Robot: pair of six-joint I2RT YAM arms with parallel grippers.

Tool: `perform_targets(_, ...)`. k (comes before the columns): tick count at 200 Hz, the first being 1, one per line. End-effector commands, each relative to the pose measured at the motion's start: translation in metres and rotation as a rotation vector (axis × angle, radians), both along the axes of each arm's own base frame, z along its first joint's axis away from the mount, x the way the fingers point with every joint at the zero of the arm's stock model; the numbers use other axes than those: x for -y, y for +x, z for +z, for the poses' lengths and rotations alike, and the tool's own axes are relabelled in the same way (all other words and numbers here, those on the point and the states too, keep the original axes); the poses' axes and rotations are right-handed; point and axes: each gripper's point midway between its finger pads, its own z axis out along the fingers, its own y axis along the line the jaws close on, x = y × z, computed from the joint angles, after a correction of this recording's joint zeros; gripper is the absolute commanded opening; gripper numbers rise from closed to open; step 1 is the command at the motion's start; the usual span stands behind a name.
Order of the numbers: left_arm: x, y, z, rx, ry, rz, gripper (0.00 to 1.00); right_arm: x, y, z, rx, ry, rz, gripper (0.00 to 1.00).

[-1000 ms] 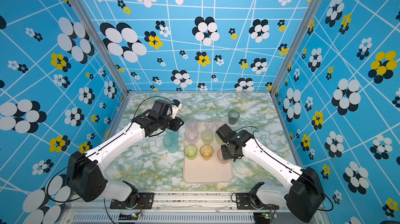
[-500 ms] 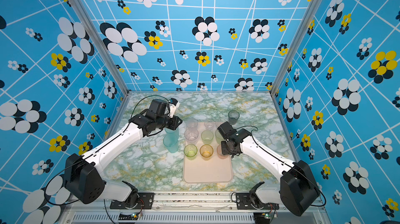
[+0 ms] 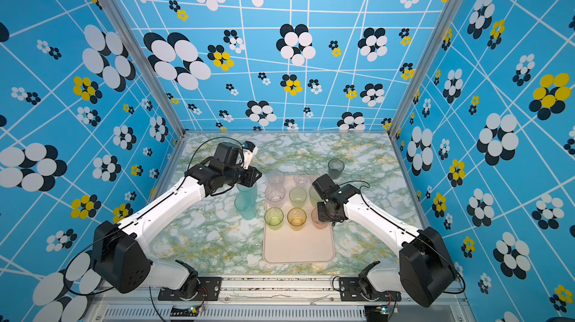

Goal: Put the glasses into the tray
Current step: 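Open the right gripper and raise it off the pink glass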

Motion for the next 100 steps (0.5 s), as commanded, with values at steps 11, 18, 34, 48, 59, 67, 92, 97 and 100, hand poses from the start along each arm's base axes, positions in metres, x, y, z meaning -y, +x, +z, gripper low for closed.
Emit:
perform_targets(11, -0.003, -0.004, 0.008, 0.004, -0.005, -0.011, 0.27, 0.004, -0.004, -0.006, -0.020, -0.006, 0.000, 0.18)
perform_targets(18, -0.003, -0.004, 0.008, 0.005, -0.005, -0.011, 0.27, 0.004, -0.004, -0.007, -0.021, -0.007, -0.001, 0.19)
perform_targets(34, -0.003, -0.004, 0.008, 0.004, -0.005, -0.011, 0.27, 0.005, -0.004, -0.006, -0.020, -0.006, -0.001, 0.21)
perform_targets(48, -0.004, -0.005, 0.008, 0.005, -0.003, -0.011, 0.27, 0.006, -0.004, -0.005, -0.015, -0.006, -0.004, 0.25)
perform_targets(59, -0.004, -0.005, 0.008, 0.005, -0.001, -0.011, 0.27, 0.007, -0.005, -0.003, -0.012, -0.007, -0.007, 0.27)
perform_targets(67, -0.004, -0.005, 0.007, 0.004, 0.000, -0.009, 0.27, 0.008, -0.004, -0.001, -0.006, -0.007, -0.010, 0.28)
perform_targets(92, -0.005, -0.004, 0.006, 0.005, 0.002, -0.006, 0.27, 0.011, -0.005, 0.004, 0.006, -0.007, -0.015, 0.29)
perform_targets(97, -0.005, -0.004, 0.007, 0.006, 0.002, -0.005, 0.27, 0.012, -0.005, 0.006, 0.012, -0.004, -0.018, 0.30)
perform_targets(100, -0.005, -0.004, 0.006, 0.006, 0.003, -0.005, 0.27, 0.012, -0.005, 0.006, 0.014, -0.005, -0.019, 0.30)
